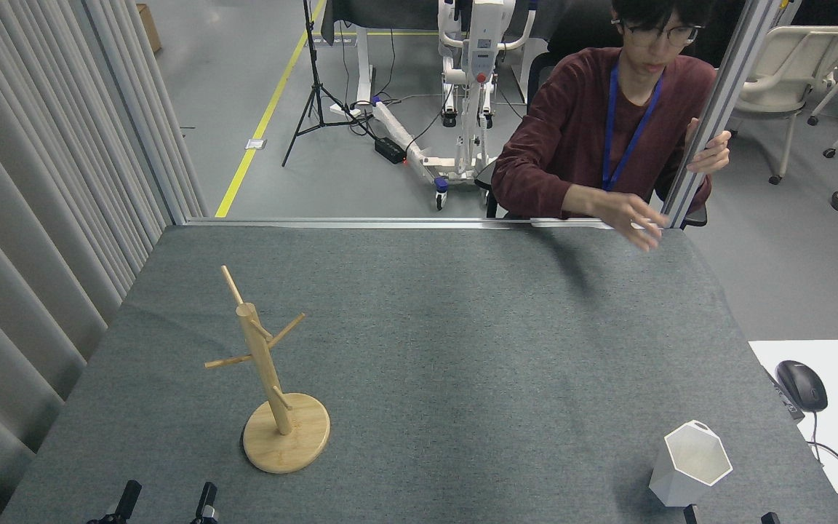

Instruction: Hang cup on storage rack

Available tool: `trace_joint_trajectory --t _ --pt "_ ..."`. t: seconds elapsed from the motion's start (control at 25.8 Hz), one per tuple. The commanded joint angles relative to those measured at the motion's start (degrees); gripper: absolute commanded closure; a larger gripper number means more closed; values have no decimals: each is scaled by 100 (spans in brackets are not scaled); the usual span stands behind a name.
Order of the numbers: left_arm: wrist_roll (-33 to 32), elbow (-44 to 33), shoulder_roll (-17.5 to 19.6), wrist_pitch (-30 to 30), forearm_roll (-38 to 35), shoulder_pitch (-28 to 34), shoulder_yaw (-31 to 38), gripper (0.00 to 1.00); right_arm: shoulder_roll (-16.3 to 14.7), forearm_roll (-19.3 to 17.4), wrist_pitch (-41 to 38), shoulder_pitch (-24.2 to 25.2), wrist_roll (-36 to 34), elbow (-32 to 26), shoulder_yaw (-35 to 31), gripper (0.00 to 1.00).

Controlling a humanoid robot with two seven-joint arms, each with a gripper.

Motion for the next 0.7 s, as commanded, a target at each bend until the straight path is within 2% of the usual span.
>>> trace_joint_trajectory --t 0.0,0.54,0.66 --pt "-1 5 4 7 10 0 0 0 4 0 -1 1 2 -8 1 1" --pt "17 76 -4 34 98 0 9 0 -84 9 8 -7 19 27 1 1" --pt "17 119 -13 34 89 0 0 0 -110 114 8 -209 37 264 10 1"
